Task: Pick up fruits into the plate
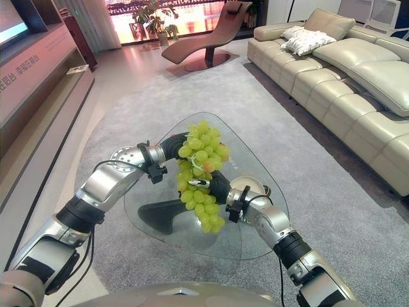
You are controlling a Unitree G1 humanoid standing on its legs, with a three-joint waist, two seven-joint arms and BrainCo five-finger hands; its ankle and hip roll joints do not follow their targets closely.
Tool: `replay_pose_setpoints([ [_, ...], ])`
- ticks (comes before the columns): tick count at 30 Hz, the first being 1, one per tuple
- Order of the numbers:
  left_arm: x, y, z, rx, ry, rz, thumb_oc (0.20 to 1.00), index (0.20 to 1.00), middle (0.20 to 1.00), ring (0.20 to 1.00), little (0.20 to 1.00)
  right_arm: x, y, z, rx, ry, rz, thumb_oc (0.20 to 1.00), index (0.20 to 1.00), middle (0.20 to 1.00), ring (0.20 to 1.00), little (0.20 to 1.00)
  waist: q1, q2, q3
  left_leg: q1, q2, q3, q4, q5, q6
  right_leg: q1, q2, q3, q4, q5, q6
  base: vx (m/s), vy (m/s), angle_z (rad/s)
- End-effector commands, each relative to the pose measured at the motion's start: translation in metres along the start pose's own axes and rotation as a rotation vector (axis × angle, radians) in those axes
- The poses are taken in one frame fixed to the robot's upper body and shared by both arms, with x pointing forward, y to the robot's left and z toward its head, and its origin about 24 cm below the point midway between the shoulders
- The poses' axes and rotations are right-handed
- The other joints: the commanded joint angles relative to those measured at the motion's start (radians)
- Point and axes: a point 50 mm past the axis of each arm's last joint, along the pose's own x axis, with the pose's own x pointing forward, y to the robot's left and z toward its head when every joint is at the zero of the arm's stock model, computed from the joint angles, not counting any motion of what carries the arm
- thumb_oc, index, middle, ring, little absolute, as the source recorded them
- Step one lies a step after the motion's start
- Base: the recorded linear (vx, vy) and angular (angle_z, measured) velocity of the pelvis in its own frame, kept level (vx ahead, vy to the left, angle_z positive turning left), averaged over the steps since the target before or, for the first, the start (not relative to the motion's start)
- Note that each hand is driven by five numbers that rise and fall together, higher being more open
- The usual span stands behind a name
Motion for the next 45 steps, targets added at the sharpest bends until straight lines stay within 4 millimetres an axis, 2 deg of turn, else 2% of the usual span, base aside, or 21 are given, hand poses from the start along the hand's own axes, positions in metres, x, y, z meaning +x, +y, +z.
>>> replay_pose_setpoints([
  [1, 0.005, 0.028, 0.041, 0.052, -0.162, 0.074, 0.2, 0.2, 0.2, 0.2, 0.2, 0.02, 0.009, 0.028, -0.019, -0.144, 0.059, 0.2, 0.2, 0.2, 0.2, 0.2, 0.017, -0.047, 0.014, 0.059, -0.047, 0.023, 0.007, -0.126, 0.029, 0.005, -0.014, -0.017, 0.005, -0.006, 0.016, 0.0, 0.0, 0.0],
  [5, 0.003, 0.03, 0.036, 0.022, -0.153, 0.105, 0.2, 0.2, 0.2, 0.2, 0.2, 0.017, 0.005, 0.025, -0.02, -0.135, 0.035, 0.2, 0.2, 0.2, 0.2, 0.2, 0.017, -0.049, 0.016, 0.059, -0.046, 0.023, 0.007, -0.125, 0.029, 0.005, -0.014, -0.018, 0.005, -0.006, 0.015, 0.0, 0.0, 0.0],
  [6, 0.001, 0.031, 0.029, -0.001, -0.131, 0.129, 0.915, 0.915, 0.915, 0.915, 0.915, 0.013, 0.002, 0.023, -0.027, -0.125, 0.015, 0.2, 0.2, 0.2, 0.2, 0.2, 0.019, -0.049, 0.018, 0.058, -0.046, 0.023, 0.007, -0.125, 0.029, 0.005, -0.013, -0.019, 0.005, -0.006, 0.015, 0.0, 0.0, 0.0],
  [7, -0.001, 0.031, 0.025, -0.012, -0.117, 0.14, 1.0, 1.0, 1.0, 1.0, 1.0, 0.012, 0.001, 0.022, -0.034, -0.119, 0.001, 0.2, 0.2, 0.2, 0.2, 0.2, 0.019, -0.05, 0.019, 0.058, -0.045, 0.022, 0.007, -0.125, 0.029, 0.005, -0.014, -0.02, 0.005, -0.006, 0.015, 0.0, 0.0, 0.0],
  [13, -0.023, 0.034, -0.014, -0.109, -0.035, 0.262, 1.0, 1.0, 1.0, 1.0, 1.0, -0.017, -0.016, 0.014, -0.078, -0.068, -0.107, 0.2, 0.2, 0.2, 0.2, 0.2, 0.025, -0.056, 0.028, 0.059, -0.044, 0.02, 0.007, -0.125, 0.029, 0.006, -0.013, -0.023, 0.005, -0.006, 0.014, 0.0, 0.0, 0.0],
  [15, -0.042, 0.032, -0.041, -0.154, 0.034, 0.36, 1.0, 1.0, 1.0, 1.0, 1.0, -0.039, -0.026, 0.007, -0.113, -0.027, -0.181, 0.2, 0.2, 0.2, 0.2, 0.2, 0.029, -0.06, 0.037, 0.058, -0.043, 0.017, 0.007, -0.125, 0.03, 0.006, -0.012, -0.026, 0.005, -0.006, 0.013, 0.0, 0.0, 0.0],
  [19, -0.065, 0.027, -0.075, -0.19, 0.137, 0.457, 1.0, 1.0, 1.0, 1.0, 1.0, -0.065, -0.037, 0.003, -0.148, 0.017, -0.27, 0.2, 0.2, 0.2, 0.2, 0.2, 0.037, -0.065, 0.047, 0.057, -0.041, 0.015, 0.007, -0.124, 0.029, 0.008, -0.012, -0.032, 0.005, -0.005, 0.012, 0.01, -0.006, 0.0],
  [21, -0.091, 0.017, -0.111, -0.271, 0.271, 0.535, 1.0, 1.0, 1.0, 1.0, 1.0, -0.091, -0.048, 0.004, -0.182, 0.052, -0.368, 0.2, 0.2, 0.2, 0.2, 0.2, 0.045, -0.073, 0.061, 0.056, -0.038, 0.012, 0.007, -0.123, 0.029, 0.009, -0.011, -0.036, 0.006, -0.005, 0.009, 0.04, -0.037, 0.05],
  [23, -0.104, 0.01, -0.129, -0.296, 0.345, 0.563, 1.0, 1.0, 1.0, 1.0, 1.0, -0.101, -0.053, 0.006, -0.207, 0.068, -0.418, 0.2, 0.2, 0.2, 0.2, 0.2, 0.049, -0.076, 0.068, 0.054, -0.037, 0.012, 0.007, -0.122, 0.028, 0.007, -0.011, -0.038, 0.008, -0.005, 0.009, 0.02, -0.03, 0.05],
  [26, -0.133, -0.01, -0.168, -0.355, 0.537, 0.601, 1.0, 1.0, 1.0, 1.0, 1.0, -0.125, -0.063, 0.015, -0.275, 0.106, -0.527, 0.2, 0.2, 0.2, 0.2, 0.2, 0.056, -0.084, 0.091, 0.046, -0.034, 0.01, 0.007, -0.119, 0.027, -0.001, -0.011, -0.041, 0.013, -0.003, 0.01, -0.01, -0.047, 0.04],
  [30, -0.169, -0.047, -0.217, -0.485, 0.799, 0.653, 1.0, 1.0, 1.0, 1.0, 1.0, -0.149, -0.078, 0.027, -0.39, 0.21, -0.676, 0.2, 0.2, 0.2, 0.2, 0.2, 0.067, -0.097, 0.123, 0.029, -0.034, 0.007, 0.007, -0.115, 0.029, -0.022, -0.011, -0.042, 0.023, 0.0, 0.014, -0.01, -0.079, 0.08],
  [33, -0.193, -0.07, -0.245, -0.57, 0.98, 0.72, 1.0, 1.0, 1.0, 1.0, 1.0, -0.157, -0.092, 0.035, -0.475, 0.306, -0.778, 0.2, 0.2, 0.2, 0.2, 0.2, 0.074, -0.11, 0.15, 0.008, -0.029, 0.007, 0.007, -0.111, 0.03, -0.049, -0.009, -0.038, 0.041, -0.002, 0.016, -0.02, -0.105, 0.02],
  [35, -0.204, -0.08, -0.253, -0.628, 1.048, 0.765, 1.0, 1.0, 1.0, 1.0, 1.0, -0.158, -0.1, 0.043, -0.524, 0.344, -0.828, 0.2, 0.2, 0.2, 0.2, 0.2, 0.078, -0.12, 0.167, -0.007, -0.025, 0.004, 0.007, -0.109, 0.03, -0.067, -0.004, -0.034, 0.05, -0.004, 0.015, -0.05, -0.142, 0.05],
  [39, -0.219, -0.086, -0.26, -0.564, 1.174, 0.796, 1.0, 1.0, 1.0, 1.0, 1.0, -0.162, -0.118, 0.079, -0.665, 0.407, -0.929, 0.2, 0.2, 0.2, 0.2, 0.2, 0.088, -0.136, 0.234, -0.063, -0.02, -0.008, 0.017, -0.1, 0.034, -0.127, 0.009, -0.017, 0.075, -0.006, 0.009, -0.15, -0.162, 0.16],
  [45, -0.205, -0.074, -0.259, -0.466, 1.194, 0.765, 1.0, 1.0, 1.0, 1.0, 1.0, -0.174, -0.138, 0.146, -0.825, 0.445, -1.12, 0.2, 0.2, 0.2, 0.2, 0.2, 0.113, -0.108, 0.342, -0.15, -0.022, -0.035, 0.025, -0.077, 0.036, -0.212, 0.017, -0.01, 0.098, 0.005, 0.004, -0.16, -0.059, 0.12],
])
